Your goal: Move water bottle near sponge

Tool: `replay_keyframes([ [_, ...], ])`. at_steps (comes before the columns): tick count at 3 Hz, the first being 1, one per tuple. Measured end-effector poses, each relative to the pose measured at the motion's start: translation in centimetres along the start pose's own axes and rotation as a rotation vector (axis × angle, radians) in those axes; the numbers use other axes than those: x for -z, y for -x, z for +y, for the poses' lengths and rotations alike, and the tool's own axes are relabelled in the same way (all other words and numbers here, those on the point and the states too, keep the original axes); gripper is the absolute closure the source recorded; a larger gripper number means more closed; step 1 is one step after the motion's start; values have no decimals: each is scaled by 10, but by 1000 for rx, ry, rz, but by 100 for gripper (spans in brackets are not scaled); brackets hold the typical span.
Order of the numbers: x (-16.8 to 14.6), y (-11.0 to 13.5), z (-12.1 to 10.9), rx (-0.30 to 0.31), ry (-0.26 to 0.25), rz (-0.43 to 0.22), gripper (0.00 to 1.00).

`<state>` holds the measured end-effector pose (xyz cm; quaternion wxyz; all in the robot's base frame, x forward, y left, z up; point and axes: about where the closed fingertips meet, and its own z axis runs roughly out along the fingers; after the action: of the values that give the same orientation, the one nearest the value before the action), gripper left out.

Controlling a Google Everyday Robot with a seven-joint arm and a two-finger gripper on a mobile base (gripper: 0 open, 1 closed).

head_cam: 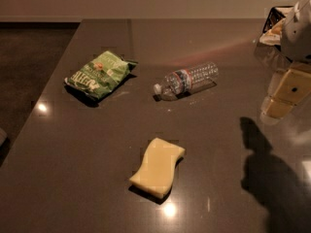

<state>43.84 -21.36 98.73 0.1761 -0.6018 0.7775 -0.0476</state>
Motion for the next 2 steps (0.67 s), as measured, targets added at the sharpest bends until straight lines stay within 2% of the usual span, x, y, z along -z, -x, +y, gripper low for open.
replay_keyframes([
  [1,0,0,0,0,0,0,0],
  [2,-8,2,-15,15,4,-8,0],
])
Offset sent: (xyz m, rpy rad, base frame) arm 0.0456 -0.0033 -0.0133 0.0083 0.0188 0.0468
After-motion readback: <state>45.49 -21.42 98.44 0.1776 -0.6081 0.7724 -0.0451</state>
